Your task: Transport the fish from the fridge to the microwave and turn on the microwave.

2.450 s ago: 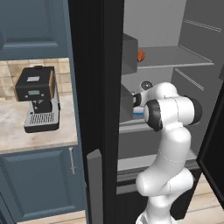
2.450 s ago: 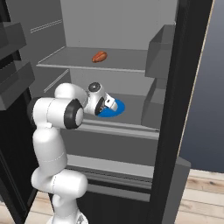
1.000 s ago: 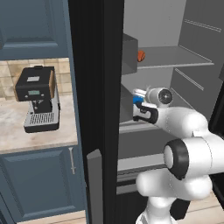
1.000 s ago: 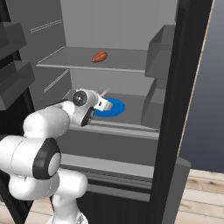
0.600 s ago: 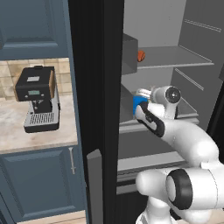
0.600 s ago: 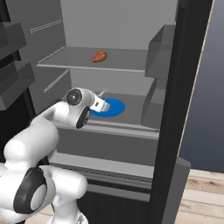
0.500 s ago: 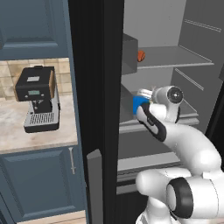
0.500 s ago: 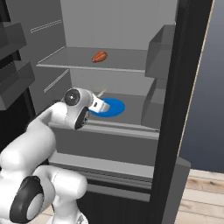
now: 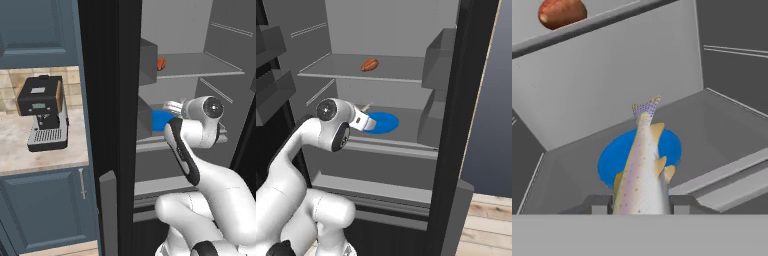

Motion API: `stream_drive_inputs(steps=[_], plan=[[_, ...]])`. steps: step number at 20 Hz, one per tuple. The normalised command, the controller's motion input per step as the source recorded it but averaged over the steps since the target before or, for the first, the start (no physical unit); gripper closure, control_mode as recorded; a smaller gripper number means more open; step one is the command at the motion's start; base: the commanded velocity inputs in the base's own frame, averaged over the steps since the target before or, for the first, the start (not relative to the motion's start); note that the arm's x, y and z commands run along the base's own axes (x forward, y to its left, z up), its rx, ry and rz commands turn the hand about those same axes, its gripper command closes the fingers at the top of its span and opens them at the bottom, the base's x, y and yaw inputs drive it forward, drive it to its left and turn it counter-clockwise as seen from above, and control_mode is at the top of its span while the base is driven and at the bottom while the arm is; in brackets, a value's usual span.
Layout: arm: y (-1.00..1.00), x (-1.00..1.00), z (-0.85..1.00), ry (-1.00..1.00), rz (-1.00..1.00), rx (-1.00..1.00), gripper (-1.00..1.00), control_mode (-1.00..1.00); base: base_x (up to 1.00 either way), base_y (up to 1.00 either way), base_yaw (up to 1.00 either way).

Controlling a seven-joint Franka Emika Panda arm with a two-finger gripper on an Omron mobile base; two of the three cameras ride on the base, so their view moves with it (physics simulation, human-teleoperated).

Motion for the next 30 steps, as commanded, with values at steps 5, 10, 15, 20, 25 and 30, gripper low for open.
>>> stream_drive_inputs(steps=[5,10,15,20,25,30], plan=[[0.00,-0.47,0.43,0.08,0.00,0.00,1.00,-1.00,0.00,0.00,0.00],[0.00,-0.45,0.36,0.05,0.00,0.00,1.00,-1.00,0.00,0.00,0.00],[0.00,-0.41,0.18,0.01,0.01,0.00,1.00,-1.00,0.00,0.00,0.00],[0.00,-0.32,0.05,0.01,0.06,0.00,1.00,-1.00,0.00,0.00,0.00],[0.00,-0.34,0.05,0.00,0.05,0.00,1.00,-1.00,0.00,0.00,0.00],[0.03,-0.35,0.07,0.04,0.01,0.00,1.00,-1.00,0.00,0.00,0.00]])
